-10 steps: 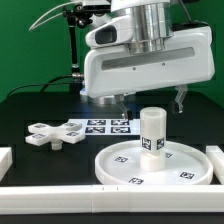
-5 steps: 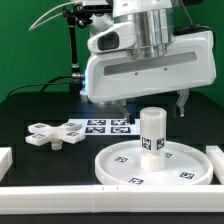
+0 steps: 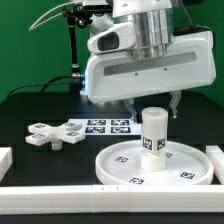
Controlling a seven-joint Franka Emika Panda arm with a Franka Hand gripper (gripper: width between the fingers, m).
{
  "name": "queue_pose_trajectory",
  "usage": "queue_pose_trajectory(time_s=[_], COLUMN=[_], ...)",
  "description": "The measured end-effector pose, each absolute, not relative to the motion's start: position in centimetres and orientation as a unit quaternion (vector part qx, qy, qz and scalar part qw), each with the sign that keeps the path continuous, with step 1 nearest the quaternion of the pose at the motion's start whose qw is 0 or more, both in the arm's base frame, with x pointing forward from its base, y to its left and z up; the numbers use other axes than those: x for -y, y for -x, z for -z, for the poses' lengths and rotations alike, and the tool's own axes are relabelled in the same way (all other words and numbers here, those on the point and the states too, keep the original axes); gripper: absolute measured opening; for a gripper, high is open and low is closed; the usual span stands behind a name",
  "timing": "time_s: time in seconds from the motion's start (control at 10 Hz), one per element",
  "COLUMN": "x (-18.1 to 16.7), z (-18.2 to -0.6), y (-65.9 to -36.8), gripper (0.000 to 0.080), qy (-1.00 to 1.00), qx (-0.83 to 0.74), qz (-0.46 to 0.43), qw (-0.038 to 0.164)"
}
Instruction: Assemble round table
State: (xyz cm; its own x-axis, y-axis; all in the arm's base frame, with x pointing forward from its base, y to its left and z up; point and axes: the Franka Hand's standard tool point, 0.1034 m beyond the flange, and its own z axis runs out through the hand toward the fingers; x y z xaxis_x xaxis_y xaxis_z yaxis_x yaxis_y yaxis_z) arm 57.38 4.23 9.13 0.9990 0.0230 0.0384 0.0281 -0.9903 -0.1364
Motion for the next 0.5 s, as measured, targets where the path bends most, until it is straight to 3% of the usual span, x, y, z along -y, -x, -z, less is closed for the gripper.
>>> queue_pose_trajectory(time_s=[0.2, 0.5], x=[-4.23, -4.01], z=[-9.13, -9.07], y=[-57.38, -57.29], gripper=[0.0407, 0.0409], qy=[0.997, 0.986], qx=[0.008, -0.146], qz=[0.018, 0.021], qw=[0.069, 0.077])
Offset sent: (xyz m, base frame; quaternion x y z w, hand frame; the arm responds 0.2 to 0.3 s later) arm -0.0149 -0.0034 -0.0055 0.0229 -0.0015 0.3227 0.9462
